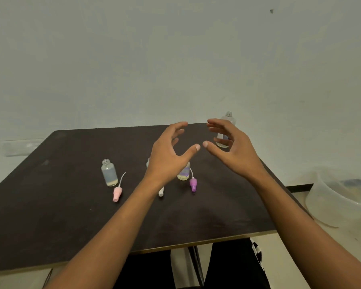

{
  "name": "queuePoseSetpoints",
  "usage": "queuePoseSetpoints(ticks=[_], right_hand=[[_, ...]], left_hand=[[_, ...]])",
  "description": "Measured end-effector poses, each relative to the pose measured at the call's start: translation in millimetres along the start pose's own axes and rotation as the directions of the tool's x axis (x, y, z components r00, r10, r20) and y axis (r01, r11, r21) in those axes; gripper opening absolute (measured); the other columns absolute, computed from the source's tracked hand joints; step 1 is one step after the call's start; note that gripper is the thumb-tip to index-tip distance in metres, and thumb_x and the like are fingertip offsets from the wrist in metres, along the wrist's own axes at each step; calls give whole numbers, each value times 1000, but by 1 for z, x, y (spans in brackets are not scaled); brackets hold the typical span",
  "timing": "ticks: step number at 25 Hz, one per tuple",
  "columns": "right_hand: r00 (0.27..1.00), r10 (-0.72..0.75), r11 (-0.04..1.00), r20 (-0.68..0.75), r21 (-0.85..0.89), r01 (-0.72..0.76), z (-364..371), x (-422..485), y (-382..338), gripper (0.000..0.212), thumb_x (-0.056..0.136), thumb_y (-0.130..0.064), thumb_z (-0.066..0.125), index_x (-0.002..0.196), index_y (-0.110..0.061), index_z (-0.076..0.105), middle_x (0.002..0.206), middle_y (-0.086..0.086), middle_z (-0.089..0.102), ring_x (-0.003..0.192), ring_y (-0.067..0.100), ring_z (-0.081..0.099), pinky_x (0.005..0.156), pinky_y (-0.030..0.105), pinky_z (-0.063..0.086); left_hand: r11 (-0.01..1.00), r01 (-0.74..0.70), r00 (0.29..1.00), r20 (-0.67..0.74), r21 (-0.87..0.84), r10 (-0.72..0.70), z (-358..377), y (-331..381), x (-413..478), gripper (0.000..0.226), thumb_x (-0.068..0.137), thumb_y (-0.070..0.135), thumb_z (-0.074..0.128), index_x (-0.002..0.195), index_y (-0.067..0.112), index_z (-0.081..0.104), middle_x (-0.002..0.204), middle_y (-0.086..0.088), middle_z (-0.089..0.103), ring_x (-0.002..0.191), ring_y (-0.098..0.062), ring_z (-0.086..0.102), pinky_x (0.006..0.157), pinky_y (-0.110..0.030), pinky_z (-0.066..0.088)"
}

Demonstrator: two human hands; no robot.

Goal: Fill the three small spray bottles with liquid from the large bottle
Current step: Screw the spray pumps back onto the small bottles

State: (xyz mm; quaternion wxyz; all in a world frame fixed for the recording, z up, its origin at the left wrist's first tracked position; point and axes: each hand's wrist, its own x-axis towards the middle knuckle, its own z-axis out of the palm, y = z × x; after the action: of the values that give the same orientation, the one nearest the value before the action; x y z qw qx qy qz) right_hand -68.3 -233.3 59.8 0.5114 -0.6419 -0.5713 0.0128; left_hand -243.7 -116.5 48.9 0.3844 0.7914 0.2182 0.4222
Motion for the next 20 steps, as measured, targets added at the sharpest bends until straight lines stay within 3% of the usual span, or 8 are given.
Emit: queuePoseSetpoints(ticks=[9, 14, 17, 20], right_hand=[[993, 4, 990, 118, -137, 13, 20, -22, 11, 57, 93, -36, 79, 145, -37, 55, 137, -26, 57, 123, -12, 56, 96, 4, 47], [967, -74, 955, 245, -260, 139, 21, -26, 26, 46, 95, -21, 77, 139, -26, 65, 137, -11, 65, 123, 1, 60, 104, 18, 53], [907, -90, 896, 412, -364, 254, 24, -28, 40, 41, 93, -10, 75, 131, -23, 71, 136, -5, 68, 125, 9, 62, 109, 29, 52], [835, -66, 842, 546, -418, 340, 31, -30, 51, 51, 87, 2, 72, 131, -24, 71, 139, -4, 67, 130, 14, 59, 113, 33, 48]], left_hand=[[994, 88, 996, 6, 65, -89, -10, -39, -32, 65, 86, 37, 84, 144, 32, 54, 143, 17, 58, 134, 4, 53, 115, -25, 44], [985, 132, 988, 64, 110, -139, 0, -49, -29, 72, 84, 31, 86, 147, 23, 52, 148, 9, 57, 135, -4, 54, 116, -29, 45], [971, 160, 979, 97, 178, -179, 8, -56, -24, 77, 84, 32, 86, 150, 20, 48, 152, 6, 54, 137, -8, 53, 116, -33, 46], [954, 196, 969, 106, 228, -224, 16, -66, -18, 80, 83, 35, 86, 151, 17, 47, 152, 3, 54, 137, -11, 54, 115, -35, 47]])
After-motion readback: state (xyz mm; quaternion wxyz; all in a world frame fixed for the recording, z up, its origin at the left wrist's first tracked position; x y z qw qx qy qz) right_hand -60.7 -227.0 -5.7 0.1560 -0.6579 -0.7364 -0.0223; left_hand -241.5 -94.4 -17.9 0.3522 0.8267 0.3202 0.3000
